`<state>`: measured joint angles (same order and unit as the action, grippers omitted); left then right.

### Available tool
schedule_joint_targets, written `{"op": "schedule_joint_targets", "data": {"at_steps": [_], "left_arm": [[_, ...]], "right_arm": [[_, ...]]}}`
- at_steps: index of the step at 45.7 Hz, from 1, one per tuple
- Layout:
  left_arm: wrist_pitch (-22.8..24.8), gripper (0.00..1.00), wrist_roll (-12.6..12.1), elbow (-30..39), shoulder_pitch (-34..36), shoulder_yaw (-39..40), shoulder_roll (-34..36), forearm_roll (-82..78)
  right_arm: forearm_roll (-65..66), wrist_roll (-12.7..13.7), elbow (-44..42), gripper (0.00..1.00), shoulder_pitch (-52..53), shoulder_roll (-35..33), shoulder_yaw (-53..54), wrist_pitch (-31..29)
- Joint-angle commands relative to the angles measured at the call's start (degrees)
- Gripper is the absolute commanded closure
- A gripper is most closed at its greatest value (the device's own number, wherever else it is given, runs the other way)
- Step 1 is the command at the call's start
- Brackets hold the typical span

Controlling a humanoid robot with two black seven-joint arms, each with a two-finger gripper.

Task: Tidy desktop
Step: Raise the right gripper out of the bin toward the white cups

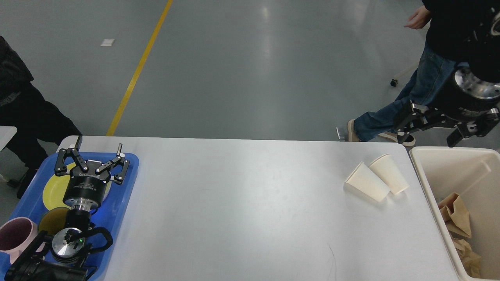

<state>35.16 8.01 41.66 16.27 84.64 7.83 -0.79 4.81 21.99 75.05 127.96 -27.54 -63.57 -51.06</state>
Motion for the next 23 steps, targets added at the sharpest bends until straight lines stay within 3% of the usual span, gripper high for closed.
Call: {"op": "schedule_joint_targets", "data": {"at_steps": [1, 7, 15, 23], "left_arm": [[0.0, 0.04, -0.1, 0.0, 0.0, 0.0, 0.0, 0.0], [0.0, 0.04, -0.1, 0.0, 0.0, 0.0, 0.0, 0.0], [0.0, 0.04, -0.1, 0.0, 0.0, 0.0, 0.0, 0.0], [0.0, 0.04, -0.1, 0.0, 0.0, 0.0, 0.0, 0.0]], "right_arm": [[-8.8, -0.7, 2.9, 0.00, 7.3, 10.6, -7.9, -0.5], [-11.7, -3.3, 7.9, 0.02, 11.0, 12.8, -9.4, -0.2], [-9.8, -13.0, 10.6, 0.02, 14.0, 12.4, -9.7, -0.3], [-8.6, -13.5, 11.5, 0.03, 14.9, 11.8, -9.4, 0.4]]}}
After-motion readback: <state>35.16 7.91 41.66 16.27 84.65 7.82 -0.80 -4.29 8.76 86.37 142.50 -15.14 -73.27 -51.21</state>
